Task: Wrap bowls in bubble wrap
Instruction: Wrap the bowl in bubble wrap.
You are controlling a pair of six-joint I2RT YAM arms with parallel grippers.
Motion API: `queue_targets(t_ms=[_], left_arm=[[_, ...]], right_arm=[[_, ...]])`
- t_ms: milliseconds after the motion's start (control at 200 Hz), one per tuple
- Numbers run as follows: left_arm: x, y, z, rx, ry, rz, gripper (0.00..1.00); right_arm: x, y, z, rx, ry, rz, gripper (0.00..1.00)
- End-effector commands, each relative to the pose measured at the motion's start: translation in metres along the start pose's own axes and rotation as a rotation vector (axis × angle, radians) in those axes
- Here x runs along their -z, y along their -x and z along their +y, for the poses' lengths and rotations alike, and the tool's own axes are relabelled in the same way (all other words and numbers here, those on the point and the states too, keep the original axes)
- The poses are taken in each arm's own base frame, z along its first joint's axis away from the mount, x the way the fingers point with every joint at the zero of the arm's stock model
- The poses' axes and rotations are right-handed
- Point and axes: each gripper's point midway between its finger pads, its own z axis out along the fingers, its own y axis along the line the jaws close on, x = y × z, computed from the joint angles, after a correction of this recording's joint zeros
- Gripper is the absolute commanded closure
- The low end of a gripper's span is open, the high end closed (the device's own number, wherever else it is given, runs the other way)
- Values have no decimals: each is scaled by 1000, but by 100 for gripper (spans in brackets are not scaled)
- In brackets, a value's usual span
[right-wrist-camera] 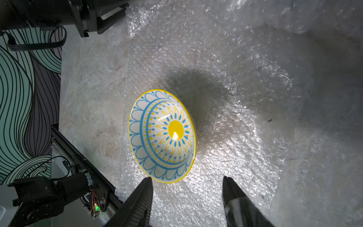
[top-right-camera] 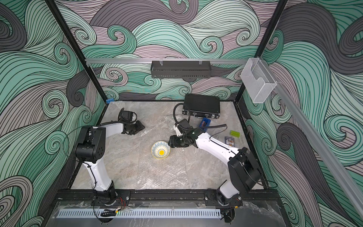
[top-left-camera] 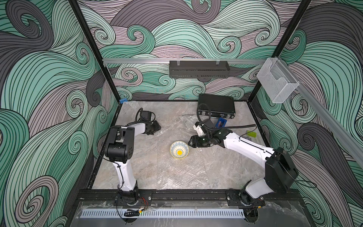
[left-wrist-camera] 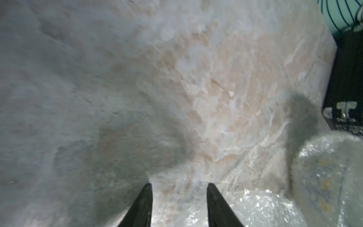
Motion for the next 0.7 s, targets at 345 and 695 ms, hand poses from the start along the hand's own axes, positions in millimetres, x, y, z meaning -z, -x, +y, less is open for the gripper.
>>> queue_targets(t_ms=[345,695], left_arm=[[2,-54,7,3,-77,129,60],[33,-24,-26,-68,-180,-24,100]], right_arm=[[9,1,-5,-2,15,-14,39],[3,-5,-12,-8,15,1,39]])
